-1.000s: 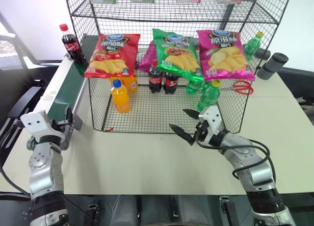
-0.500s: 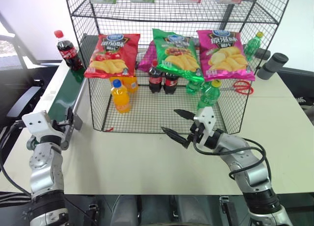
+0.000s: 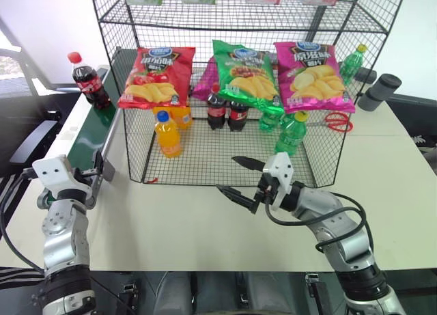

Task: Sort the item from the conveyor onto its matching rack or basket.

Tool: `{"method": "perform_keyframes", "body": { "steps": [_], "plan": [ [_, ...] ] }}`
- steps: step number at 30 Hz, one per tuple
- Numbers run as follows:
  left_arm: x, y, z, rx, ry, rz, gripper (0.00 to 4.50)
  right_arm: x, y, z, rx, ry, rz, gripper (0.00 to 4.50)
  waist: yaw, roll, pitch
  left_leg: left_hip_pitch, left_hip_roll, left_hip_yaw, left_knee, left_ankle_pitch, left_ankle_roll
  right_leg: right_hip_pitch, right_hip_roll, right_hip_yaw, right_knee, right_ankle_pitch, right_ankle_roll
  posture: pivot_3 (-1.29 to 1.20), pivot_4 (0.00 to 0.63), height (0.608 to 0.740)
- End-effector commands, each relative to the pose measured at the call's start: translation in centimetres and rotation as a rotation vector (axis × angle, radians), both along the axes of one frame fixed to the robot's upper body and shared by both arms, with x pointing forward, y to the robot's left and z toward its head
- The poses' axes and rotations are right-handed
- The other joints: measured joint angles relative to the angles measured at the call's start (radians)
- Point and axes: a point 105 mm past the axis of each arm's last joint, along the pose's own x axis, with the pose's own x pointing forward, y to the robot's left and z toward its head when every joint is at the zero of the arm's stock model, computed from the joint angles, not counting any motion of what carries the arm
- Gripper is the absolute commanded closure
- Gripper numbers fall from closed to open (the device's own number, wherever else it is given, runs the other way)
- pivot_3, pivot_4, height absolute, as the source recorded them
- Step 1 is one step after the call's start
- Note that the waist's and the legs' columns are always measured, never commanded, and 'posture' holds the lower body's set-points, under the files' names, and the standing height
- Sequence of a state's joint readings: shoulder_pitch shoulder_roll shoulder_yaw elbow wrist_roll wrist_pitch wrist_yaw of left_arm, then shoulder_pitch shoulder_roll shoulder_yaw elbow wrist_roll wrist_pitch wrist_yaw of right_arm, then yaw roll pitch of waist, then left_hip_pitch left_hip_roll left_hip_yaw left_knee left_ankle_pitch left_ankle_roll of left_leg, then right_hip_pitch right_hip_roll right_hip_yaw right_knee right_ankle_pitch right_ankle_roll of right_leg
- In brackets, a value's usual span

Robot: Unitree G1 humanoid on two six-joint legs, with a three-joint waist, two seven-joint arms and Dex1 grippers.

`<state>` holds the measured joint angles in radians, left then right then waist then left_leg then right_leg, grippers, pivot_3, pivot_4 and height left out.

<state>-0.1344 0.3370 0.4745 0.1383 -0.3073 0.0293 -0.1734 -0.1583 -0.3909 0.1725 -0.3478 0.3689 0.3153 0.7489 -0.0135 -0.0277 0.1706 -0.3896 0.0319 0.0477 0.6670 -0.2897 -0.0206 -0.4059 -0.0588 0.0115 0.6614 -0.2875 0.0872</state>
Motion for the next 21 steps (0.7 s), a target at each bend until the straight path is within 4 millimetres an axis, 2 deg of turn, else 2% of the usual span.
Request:
{"method": "perform_keyframes", "body": {
  "steps": [1, 21],
  "plan": [
    [0.13, 0.10, 1.25, 0.008, -0.049, 0.004, 0.00, -0.22, 0.24, 0.74, 0.018, -0.041, 0.015, 0.06, 0.000, 0.000, 0.000, 0.000, 0.000, 0.000, 0.000, 0.000, 0.000, 0.000, 0.000, 0.000, 0.000, 0.000, 0.000, 0.00, 0.150, 0.740],
    [-0.10, 0.53, 0.64, -0.006, -0.019, 0.036, 0.00, -0.37, 0.50, 0.46, 0.011, -0.039, 0.018, 0.06, 0.000, 0.000, 0.000, 0.000, 0.000, 0.000, 0.000, 0.000, 0.000, 0.000, 0.000, 0.000, 0.000, 0.000, 0.000, 0.00, 0.150, 0.740]
  ]
}}
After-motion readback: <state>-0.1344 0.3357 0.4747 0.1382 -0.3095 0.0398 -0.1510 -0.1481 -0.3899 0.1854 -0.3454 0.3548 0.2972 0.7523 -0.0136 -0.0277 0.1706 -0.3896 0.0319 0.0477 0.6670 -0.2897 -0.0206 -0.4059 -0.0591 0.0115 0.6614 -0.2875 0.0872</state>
